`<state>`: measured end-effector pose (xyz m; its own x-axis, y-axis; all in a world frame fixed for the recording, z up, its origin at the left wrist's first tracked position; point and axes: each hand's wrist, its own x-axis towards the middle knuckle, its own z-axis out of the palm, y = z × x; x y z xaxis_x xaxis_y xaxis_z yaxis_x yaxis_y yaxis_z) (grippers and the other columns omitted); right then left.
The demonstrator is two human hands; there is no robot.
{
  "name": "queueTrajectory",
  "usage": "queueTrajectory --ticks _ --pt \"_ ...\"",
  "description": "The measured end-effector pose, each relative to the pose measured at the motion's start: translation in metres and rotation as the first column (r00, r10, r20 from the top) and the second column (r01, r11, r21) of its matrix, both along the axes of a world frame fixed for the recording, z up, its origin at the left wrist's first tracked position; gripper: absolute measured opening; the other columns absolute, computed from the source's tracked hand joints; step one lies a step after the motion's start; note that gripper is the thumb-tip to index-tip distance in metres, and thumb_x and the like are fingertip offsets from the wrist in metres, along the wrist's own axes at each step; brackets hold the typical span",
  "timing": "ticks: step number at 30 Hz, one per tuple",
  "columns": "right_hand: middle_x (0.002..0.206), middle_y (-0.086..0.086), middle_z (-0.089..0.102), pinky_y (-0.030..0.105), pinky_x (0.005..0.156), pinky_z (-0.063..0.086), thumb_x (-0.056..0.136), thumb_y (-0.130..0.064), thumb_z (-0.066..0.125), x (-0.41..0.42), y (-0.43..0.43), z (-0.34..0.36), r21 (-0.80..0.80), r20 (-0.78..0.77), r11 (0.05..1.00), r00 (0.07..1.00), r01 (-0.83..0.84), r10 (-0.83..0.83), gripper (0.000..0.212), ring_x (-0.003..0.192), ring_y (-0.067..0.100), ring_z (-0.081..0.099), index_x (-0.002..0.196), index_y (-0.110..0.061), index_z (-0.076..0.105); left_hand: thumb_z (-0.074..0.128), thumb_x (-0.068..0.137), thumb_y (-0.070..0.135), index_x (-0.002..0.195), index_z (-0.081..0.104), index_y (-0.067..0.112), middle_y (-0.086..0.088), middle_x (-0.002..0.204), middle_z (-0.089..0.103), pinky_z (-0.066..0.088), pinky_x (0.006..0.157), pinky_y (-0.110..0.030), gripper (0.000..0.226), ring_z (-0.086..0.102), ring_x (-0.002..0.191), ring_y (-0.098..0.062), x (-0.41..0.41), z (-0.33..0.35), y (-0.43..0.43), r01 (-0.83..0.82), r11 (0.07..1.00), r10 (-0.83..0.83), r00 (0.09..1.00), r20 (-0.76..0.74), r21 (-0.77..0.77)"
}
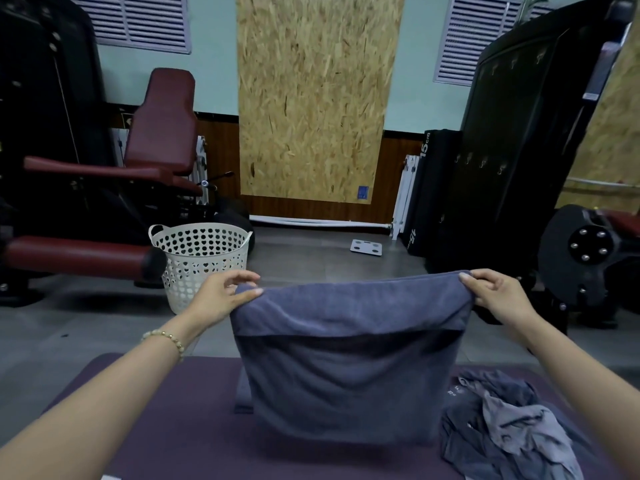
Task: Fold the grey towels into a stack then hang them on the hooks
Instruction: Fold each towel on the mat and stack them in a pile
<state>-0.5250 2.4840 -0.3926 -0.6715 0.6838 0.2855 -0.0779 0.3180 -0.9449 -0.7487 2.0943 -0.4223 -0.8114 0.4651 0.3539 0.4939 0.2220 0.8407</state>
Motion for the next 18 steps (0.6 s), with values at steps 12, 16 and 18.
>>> queueTrajectory --ticks 12,16,18 --pt "0.057 -0.003 0.065 0.013 0.059 0.052 0.082 -0.012 0.068 0.001 0.0 -0.016 0.135 0.185 0.976 0.972 -0.169 0.143 0.003 0.058 -0.001 0.059 0.08 -0.009 0.067 0.071 0.082 0.01 0.069 0.068 0.021 0.005 0.074 0.067 0.046 0.067 -0.016 0.017 0.061 0.074 -0.013 -0.021 -0.004 -0.019 0.104 0.927 -0.147 0.985 -0.094 -0.359" --pt "0.06 -0.008 0.069 0.01 0.059 0.05 0.086 -0.008 0.065 0.001 -0.001 -0.019 0.171 0.162 0.975 0.98 -0.145 0.117 0.009 0.058 -0.004 0.061 0.079 -0.012 0.067 0.067 0.086 0.011 0.075 0.071 0.012 -0.001 0.079 0.069 0.049 0.066 -0.015 0.012 0.062 0.078 -0.014 -0.019 0.0 -0.023 0.126 0.974 -0.119 0.992 0.047 -0.189" --pt "0.065 -0.009 0.067 0.008 0.063 0.046 0.088 -0.013 0.064 0.001 -0.001 -0.02 0.164 0.139 0.976 0.983 -0.144 0.122 0.01 0.062 -0.005 0.057 0.078 -0.014 0.067 0.063 0.089 0.016 0.09 0.072 0.011 0.0 0.088 0.071 0.05 0.068 -0.015 0.011 0.063 0.084 -0.012 -0.017 0.002 -0.025 0.131 0.988 -0.111 0.97 0.219 -0.083"
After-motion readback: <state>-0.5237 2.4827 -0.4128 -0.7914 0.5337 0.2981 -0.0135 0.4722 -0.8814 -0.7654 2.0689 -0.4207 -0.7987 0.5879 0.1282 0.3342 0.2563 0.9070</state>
